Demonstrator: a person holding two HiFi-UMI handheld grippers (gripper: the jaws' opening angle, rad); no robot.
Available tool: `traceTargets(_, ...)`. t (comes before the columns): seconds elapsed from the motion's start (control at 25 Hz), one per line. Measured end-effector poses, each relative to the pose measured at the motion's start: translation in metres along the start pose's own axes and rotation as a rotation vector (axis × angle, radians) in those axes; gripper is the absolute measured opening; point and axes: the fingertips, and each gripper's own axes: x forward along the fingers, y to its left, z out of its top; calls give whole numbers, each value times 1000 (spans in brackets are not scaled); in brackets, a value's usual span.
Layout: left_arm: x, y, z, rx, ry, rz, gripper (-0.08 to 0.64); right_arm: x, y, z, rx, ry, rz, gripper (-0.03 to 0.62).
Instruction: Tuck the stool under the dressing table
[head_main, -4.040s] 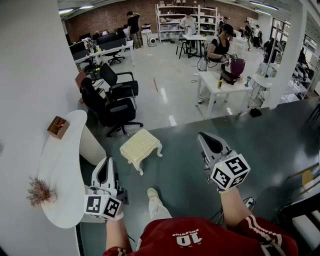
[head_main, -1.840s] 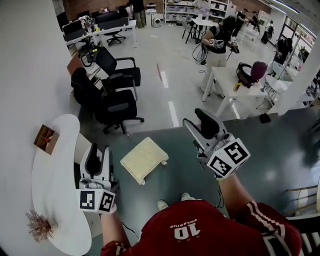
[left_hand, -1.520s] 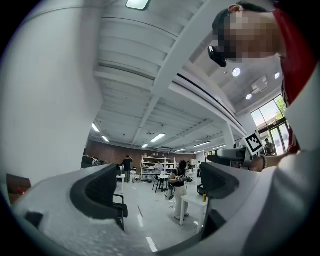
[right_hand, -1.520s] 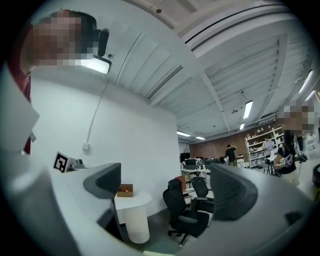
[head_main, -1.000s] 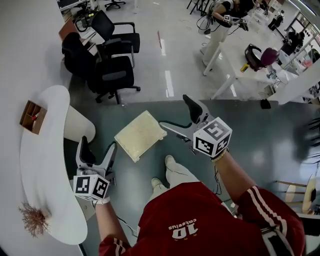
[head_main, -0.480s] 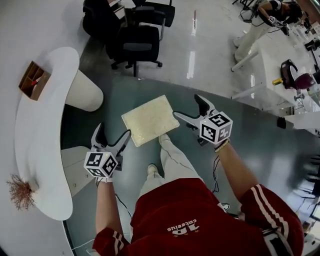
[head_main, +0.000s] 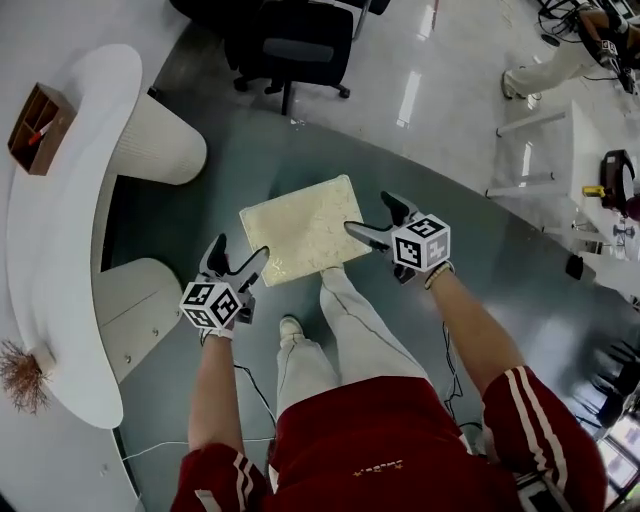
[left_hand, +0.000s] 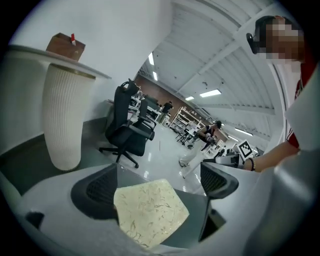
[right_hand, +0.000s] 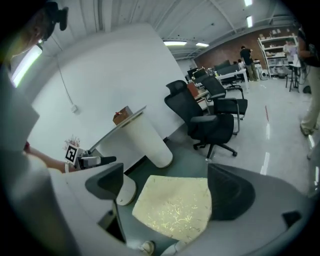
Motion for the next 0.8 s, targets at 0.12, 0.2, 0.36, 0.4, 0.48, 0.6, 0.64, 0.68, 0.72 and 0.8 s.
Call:
traceTargets(0.12,22,30,-39,-34,33,37,524,25,-29,-31,49,27,-9,509)
traceTargets(0.2,32,48,-67,-60,69,65,525,37,-43,-54,73,49,-10,509)
traceTargets(0.36,38,86,-118,-167,137,141,525,69,-61,-87,112,86,-1,509)
traceTargets(0.4,38,94,-131,-196,155,160,525,74,-64,-94,121,92,0,509)
traceTargets(0.48,38,105,-152,-226,189,188,525,82,-72,-106,138,95,-7,508)
traceTargets(0.6,47,117,-171,-244,208,205,525,98,-91,-120,163,103,-18,508)
traceTargets(0.64,52,121,-175,-258,205,210,528,105,-97,-125,166,111,-20,508)
traceTargets(0.68,56,125,-180,-275,203,216,529,111,-103,-131,168,119,-20,508)
traceTargets(0.72,61,129,-185,-295,202,221,533,117,-108,-137,172,128,-20,508)
traceTargets(0.8,70,139,-197,-334,199,228,541,129,-119,-152,186,146,-17,508)
